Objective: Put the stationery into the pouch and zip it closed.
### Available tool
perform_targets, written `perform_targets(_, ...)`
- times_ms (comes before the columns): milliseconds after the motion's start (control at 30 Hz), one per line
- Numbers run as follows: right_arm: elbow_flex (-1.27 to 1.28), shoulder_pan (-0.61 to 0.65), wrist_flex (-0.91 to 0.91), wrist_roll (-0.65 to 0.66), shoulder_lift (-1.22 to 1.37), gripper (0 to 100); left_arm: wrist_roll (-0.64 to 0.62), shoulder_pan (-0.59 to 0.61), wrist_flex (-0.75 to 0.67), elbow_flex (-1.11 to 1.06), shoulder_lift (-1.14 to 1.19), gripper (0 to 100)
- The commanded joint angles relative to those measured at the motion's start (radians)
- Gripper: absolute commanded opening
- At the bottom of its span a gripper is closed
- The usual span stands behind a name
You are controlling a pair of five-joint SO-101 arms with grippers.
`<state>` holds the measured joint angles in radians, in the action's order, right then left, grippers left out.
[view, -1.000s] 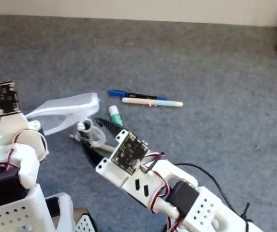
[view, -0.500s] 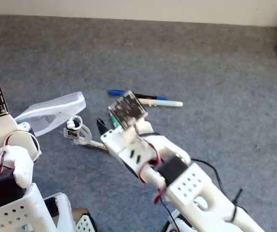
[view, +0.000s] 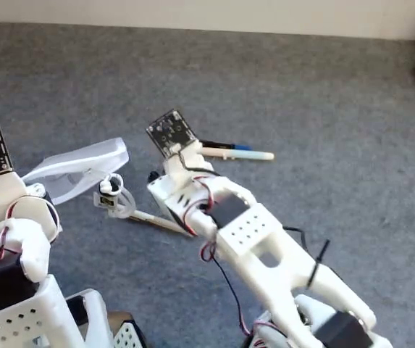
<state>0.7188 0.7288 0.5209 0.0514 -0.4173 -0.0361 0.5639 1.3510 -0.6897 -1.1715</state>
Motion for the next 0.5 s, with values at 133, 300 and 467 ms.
perform_targets(133, -0.219, -0.019, 0.127, -0.009, 0.163, 10.6, -0.009, 0.015, -0.025, 0.044, -0.001, 1)
perform_targets(300, -0.395, -0.048, 0.263, -0.083, 0.318, 10.6, -0.009, 0.015, -0.02, 0.044, -0.001, 1)
perform_targets(467, -0.604, -0.068, 0.424, -0.127, 0.479, 10.6, -0.009, 0.015, -0.02, 0.044, -0.001, 1)
